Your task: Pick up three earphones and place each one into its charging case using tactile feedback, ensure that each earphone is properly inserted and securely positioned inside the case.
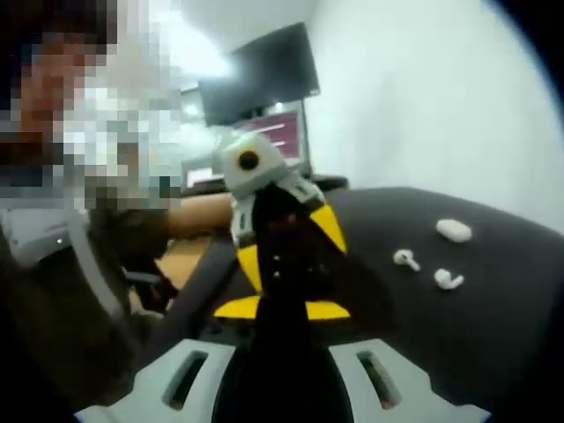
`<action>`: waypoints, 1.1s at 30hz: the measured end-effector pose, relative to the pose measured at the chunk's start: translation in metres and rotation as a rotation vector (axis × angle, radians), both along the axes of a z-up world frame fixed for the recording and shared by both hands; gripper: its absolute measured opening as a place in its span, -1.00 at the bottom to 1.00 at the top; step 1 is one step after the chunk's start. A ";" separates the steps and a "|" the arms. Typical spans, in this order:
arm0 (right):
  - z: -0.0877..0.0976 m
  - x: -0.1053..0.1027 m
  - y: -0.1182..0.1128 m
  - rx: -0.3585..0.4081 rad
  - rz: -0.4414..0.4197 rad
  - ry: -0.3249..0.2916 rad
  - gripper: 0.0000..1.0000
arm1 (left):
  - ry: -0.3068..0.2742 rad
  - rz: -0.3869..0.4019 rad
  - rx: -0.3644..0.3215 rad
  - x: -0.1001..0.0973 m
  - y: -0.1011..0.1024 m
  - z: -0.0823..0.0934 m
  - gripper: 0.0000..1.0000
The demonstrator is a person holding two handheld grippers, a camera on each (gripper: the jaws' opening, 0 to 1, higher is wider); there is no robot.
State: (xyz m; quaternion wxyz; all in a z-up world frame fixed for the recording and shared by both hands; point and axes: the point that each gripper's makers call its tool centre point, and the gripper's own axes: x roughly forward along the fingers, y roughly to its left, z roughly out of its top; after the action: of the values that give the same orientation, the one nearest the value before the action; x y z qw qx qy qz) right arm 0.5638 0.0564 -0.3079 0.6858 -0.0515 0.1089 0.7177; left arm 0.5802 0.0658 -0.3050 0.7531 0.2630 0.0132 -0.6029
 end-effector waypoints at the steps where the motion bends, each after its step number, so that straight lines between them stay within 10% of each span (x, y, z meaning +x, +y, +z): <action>1: 0.000 0.000 0.000 0.000 -0.002 0.009 -0.64 | 0.001 -0.002 0.001 -0.001 -0.001 -0.001 -0.24; 29: -0.002 -0.002 -0.010 -0.011 -0.042 0.177 -0.63 | -0.379 0.013 0.072 -0.022 -0.018 0.008 -0.36; 33: -0.004 0.003 -0.013 -0.016 -0.063 0.220 -0.64 | -0.426 0.024 0.016 -0.023 -0.016 0.021 -0.71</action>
State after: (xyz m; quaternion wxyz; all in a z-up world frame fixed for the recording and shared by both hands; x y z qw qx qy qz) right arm 0.5667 0.0434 -0.3123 0.6913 0.0258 0.1908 0.6965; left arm 0.5571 0.0494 -0.2844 0.7439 0.3904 -0.1382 -0.5245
